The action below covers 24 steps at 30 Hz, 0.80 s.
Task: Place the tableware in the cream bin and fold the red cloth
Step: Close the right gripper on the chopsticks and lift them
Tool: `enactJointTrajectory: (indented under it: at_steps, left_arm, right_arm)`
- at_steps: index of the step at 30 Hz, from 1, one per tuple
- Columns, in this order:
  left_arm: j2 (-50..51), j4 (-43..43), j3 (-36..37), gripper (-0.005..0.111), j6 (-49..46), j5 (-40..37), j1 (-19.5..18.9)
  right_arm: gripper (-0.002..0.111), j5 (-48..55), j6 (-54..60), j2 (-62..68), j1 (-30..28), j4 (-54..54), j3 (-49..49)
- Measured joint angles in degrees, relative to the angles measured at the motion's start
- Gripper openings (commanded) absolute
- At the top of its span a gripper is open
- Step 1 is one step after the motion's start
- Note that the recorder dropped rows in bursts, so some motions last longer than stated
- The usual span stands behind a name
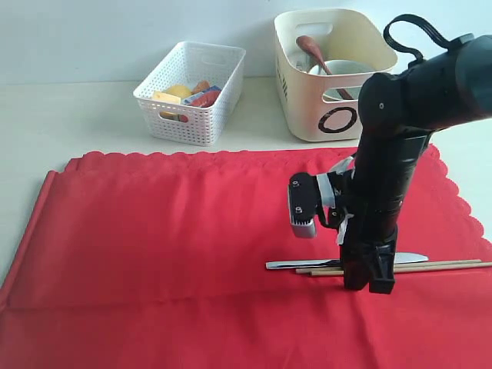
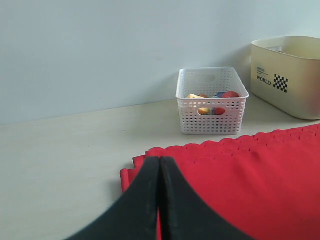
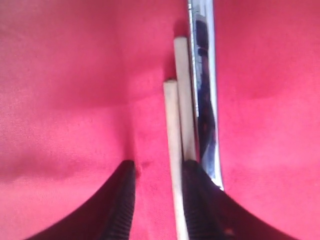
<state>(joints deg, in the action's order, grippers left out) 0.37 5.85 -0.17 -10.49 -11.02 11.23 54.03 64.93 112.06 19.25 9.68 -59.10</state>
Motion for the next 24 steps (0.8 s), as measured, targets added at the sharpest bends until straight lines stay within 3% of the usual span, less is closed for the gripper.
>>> enactJointTrajectory:
  at_steps: [10, 15, 24]
  left_arm:
    - [0.0, 0.0, 0.0, 0.001, 0.0, 0.0, 0.0]
    - [0.0, 0.0, 0.0, 0.001, 0.0, 0.0, 0.0]
    - [0.0, 0.0, 0.0, 0.001, 0.0, 0.0, 0.0]
  right_arm:
    - [0.029, 0.24, -1.99, 0.22, 6.73, -9.68, -0.47]
    - [0.027, 0.66, -6.9, 0.34, 13.42, -18.09, -0.47]
    - [0.027, -2.87, -8.31, -6.11, 15.96, -12.4, 1.41]
